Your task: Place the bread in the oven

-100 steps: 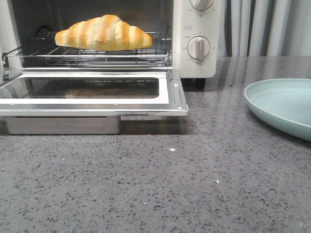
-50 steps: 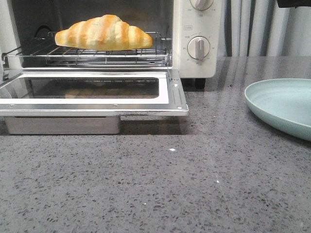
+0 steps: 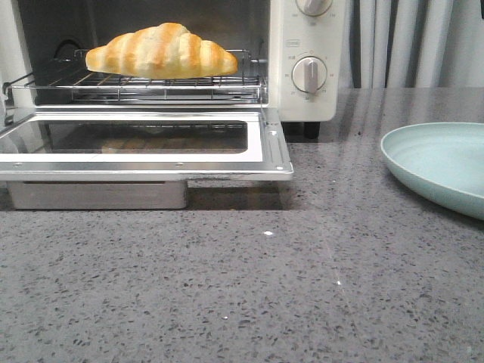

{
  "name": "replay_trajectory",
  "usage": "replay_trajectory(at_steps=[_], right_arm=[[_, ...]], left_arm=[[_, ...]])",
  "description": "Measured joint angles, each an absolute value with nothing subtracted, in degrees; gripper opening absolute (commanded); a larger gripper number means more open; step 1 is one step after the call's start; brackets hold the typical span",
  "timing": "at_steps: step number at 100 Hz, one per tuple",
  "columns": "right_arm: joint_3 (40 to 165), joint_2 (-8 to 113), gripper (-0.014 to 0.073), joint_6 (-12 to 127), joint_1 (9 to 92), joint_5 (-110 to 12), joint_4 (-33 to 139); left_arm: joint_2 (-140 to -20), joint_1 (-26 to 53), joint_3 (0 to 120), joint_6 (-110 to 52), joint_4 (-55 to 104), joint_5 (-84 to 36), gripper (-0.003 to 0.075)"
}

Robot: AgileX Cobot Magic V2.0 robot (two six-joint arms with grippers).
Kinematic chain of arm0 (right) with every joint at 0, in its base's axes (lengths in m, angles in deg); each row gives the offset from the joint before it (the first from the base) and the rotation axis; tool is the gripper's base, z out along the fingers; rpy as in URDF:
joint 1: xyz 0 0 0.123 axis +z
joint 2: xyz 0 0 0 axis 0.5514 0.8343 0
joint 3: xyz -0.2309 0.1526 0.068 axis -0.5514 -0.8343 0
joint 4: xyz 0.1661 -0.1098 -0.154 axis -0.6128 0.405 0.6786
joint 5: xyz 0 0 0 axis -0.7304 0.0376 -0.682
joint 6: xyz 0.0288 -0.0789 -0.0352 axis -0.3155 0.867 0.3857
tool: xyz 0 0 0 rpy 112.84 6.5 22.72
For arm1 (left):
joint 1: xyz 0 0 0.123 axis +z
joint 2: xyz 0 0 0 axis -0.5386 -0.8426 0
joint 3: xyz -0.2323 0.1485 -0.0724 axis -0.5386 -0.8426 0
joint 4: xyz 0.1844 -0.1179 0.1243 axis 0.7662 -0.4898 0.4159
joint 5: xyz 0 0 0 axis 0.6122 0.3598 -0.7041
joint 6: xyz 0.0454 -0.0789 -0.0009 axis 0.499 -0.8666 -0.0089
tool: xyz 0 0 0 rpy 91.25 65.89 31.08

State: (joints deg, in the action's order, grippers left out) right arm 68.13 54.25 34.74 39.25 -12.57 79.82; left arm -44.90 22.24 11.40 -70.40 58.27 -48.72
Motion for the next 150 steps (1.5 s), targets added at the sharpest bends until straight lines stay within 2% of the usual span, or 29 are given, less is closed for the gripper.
replay_trajectory(at_steps=[50, 133, 150], right_arm=[[64.0, 54.2, 0.0015, 34.7, 39.1, -10.5, 78.2], [63.9, 54.2, 0.0015, 34.6, 39.1, -6.5, 77.7], [63.9, 54.2, 0.0015, 34.6, 39.1, -6.0, 77.7]], left_arm=[[-44.9, 23.4, 8.8, -68.9, 55.1, -49.7, -0.002], [-44.9, 23.8, 8.7, -68.9, 53.7, -50.0, -0.002], [-41.7, 25.7, 8.7, -68.9, 53.7, -50.0, -0.002]])
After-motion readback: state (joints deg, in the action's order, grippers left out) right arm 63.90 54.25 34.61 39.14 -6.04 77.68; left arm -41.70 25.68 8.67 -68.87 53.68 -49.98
